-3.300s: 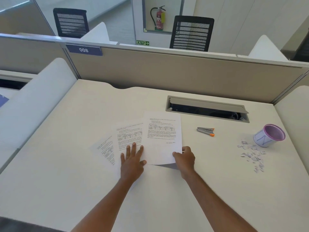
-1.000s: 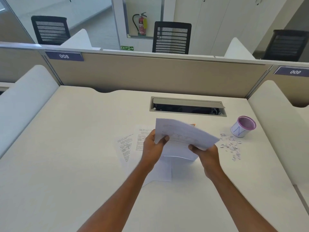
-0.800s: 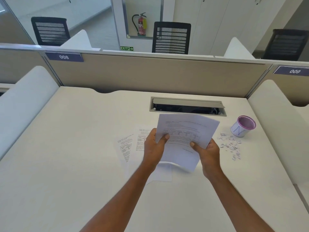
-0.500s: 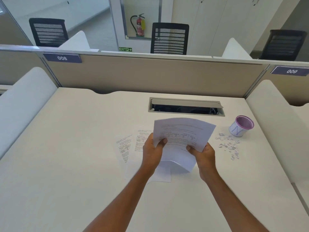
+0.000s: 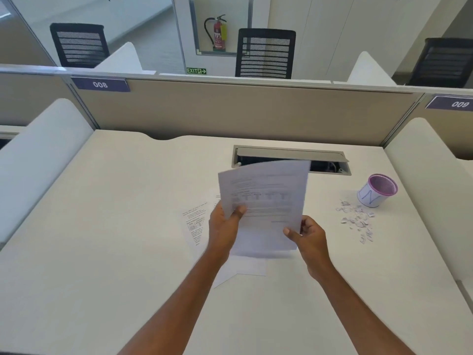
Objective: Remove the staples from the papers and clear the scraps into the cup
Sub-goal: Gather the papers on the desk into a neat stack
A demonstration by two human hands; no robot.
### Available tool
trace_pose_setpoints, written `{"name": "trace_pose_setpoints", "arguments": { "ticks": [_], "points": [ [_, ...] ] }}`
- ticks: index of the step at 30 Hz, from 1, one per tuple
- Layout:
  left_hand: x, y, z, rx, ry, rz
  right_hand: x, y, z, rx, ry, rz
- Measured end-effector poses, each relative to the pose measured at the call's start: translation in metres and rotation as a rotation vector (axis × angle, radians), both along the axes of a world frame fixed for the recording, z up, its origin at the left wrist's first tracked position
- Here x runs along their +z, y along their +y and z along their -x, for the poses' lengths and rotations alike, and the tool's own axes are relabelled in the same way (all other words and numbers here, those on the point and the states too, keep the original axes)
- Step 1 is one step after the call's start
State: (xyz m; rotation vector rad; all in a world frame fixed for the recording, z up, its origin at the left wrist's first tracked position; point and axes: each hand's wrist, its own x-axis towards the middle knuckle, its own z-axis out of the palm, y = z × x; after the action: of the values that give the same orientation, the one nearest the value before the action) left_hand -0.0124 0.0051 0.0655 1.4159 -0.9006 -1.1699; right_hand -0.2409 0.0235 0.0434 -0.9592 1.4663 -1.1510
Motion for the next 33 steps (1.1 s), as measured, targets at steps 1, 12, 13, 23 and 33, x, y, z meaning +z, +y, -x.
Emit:
{"name": "trace_pose_setpoints", "arguments": {
  "ticks": [1, 12, 13, 23, 33],
  "points": [
    [0.002, -0.003, -0.006, 0.025, 0.028, -0.01, -0.002, -0.001, 0.001, 0.002, 0.024, -0.009],
    [-0.026, -0.02, -0.064, 0.092, -0.125, -0.277, -0.043, 0.003, -0.028, 0.006, 0.059, -0.32],
    [-0.03, -0.018, -0.068, 0.093, -0.141, -0.294, -0.048, 0.004, -0.031, 0.007, 0.07, -0.344],
    [-0.081, 0.018, -0.099, -0.15, -0.738, -0.284, -0.063, 0.017, -0.065, -0.038, 0.197, -0.42],
    [-0.092, 0.036, -0.103, -0.435, -1.096, -0.252, -0.056, 0.032, -0.088, 0.001, 0.496, -0.371]
  ]
}}
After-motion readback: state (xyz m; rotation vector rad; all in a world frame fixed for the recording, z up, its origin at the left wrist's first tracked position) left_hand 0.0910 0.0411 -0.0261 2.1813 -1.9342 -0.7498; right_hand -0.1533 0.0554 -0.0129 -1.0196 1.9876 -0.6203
